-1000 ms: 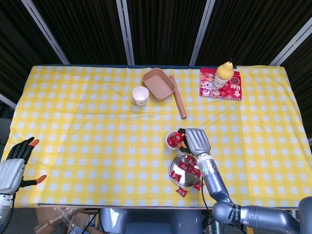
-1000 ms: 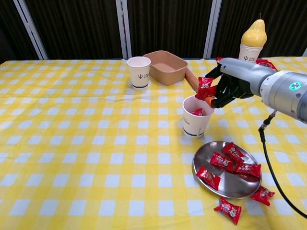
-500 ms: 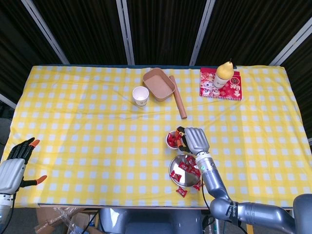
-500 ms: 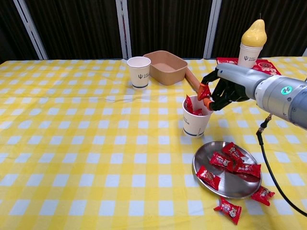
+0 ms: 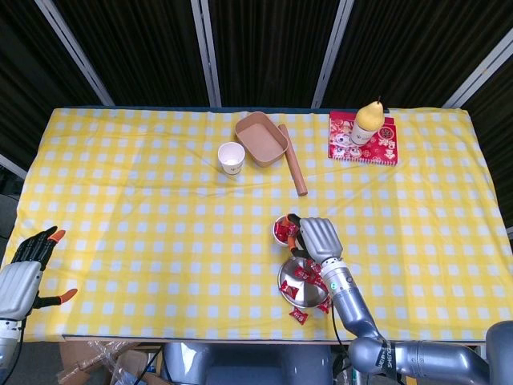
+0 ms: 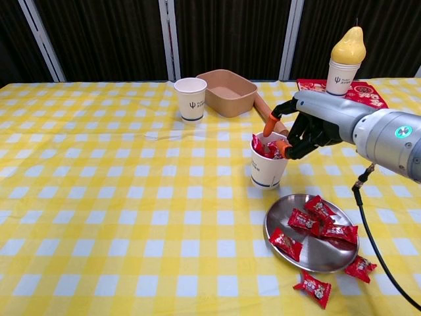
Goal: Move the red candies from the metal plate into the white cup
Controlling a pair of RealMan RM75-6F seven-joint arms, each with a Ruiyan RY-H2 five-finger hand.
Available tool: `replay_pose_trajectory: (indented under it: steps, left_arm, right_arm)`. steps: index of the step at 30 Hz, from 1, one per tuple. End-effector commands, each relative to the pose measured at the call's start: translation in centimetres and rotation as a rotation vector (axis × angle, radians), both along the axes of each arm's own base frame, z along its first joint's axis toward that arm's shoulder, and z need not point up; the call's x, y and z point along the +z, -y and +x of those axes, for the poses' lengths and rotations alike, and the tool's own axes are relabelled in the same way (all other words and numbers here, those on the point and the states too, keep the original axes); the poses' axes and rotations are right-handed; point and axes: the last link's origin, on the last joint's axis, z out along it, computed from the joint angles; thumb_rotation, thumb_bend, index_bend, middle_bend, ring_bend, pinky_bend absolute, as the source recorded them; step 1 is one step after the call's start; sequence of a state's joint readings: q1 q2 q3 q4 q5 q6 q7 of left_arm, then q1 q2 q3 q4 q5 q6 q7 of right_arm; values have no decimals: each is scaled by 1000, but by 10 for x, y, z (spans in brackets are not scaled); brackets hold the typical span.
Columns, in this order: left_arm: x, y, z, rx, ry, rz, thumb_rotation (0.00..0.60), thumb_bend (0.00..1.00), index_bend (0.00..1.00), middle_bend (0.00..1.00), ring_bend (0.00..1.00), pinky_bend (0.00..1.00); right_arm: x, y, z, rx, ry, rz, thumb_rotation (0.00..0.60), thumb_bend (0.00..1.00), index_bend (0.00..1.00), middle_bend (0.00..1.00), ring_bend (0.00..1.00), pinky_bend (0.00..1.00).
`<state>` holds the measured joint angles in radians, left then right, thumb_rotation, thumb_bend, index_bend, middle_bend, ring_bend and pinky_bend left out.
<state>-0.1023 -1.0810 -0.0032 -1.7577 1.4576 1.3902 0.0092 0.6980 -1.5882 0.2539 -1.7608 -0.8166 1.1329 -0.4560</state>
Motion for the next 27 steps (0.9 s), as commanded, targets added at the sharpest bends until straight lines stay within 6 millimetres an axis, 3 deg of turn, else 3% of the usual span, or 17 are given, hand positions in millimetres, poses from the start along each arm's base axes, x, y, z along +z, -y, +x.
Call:
replay_pose_trajectory:
  steps: [1,7,12,21,27]
  left_arm:
    - [0,0,0,-1,0,2,600,0,0,0,0,0]
    - [1,0,-1,0,2,4,600,0,0,0,0,0]
    - [0,0,0,-4,1,4,600,0,0,0,0,0]
    - [1,1,1,-19,-3,19,600,0,0,0,0,0]
    - [1,3,2,-27,-2,27,600,0,0,0,0,0]
  right_arm:
    - [0,-2,1,0,1,0,600,582,348,895,991,984]
    - [7,-11,0,16,-1,-5,600,567,344,895,990,984]
    - [12,-29,-7,31,-21,16,600,464,336,895,990,984]
    - [7,-62,-39,21,-104,61,600,420,333,895,988,984]
    - [-1,-74,-55,5,-129,67,600,396,333,895,987,984]
